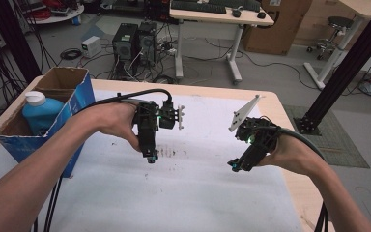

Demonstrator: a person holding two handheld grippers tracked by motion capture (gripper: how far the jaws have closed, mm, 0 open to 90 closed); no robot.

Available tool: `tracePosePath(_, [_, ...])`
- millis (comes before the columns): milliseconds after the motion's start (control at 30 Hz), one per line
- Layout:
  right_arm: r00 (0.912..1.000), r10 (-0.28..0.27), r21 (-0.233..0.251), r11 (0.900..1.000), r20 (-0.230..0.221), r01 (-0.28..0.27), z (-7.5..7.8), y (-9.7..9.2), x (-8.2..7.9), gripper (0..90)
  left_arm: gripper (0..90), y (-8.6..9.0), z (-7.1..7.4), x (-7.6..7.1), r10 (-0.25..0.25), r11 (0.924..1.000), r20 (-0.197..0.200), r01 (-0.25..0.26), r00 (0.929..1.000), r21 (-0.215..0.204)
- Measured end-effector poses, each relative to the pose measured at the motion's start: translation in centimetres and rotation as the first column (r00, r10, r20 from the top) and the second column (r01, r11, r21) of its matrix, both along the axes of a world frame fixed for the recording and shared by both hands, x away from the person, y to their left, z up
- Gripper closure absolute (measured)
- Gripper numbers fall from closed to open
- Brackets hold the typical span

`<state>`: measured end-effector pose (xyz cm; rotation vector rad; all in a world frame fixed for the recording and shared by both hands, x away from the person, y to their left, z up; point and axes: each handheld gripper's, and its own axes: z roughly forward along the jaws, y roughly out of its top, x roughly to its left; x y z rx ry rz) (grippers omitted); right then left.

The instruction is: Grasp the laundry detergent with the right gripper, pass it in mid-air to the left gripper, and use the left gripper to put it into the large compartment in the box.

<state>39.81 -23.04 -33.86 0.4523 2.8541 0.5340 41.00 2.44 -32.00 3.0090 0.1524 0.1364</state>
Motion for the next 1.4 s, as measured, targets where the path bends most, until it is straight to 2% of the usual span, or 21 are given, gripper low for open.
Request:
tracePosePath(167, [1.0000, -0.003, -0.005, 1.0000, 0.000, 0.003, -0.09, 0.10, 0.10, 13.1, 14.8, 0.42, -0.38, 0.06, 0.013, 0.9999, 0.003, -0.013, 0.9999, -0.002])
tracePosePath(400, [1.0000, 0.004, -0.012, 0.9999, -0.001, -0.004, -0.22, 0.38, 0.10, 13.1, 14.8, 0.78, -0.20, 0.10, 0.023, 0.9997, 0.006, -0.023, 0.9997, -0.009])
tracePosePath(1000, [1.0000, 0.006, -0.020, 0.9998, 0.005, -0.006, -0.16, 0.29, -0.21, 13.1, 14.8, 0.71, -0.31, -0.13, 0.010, 0.9999, 0.000, -0.010, 1.0000, 0.010])
tracePosePath(1400, [1.0000, -0.003, -0.022, 0.9997, 0.006, 0.003, -0.25, 0.34, -0.25, 13.1, 14.8, 1.02, -0.29, -0.09, 0.014, 0.9999, -0.001, -0.014, 0.9999, 0.008])
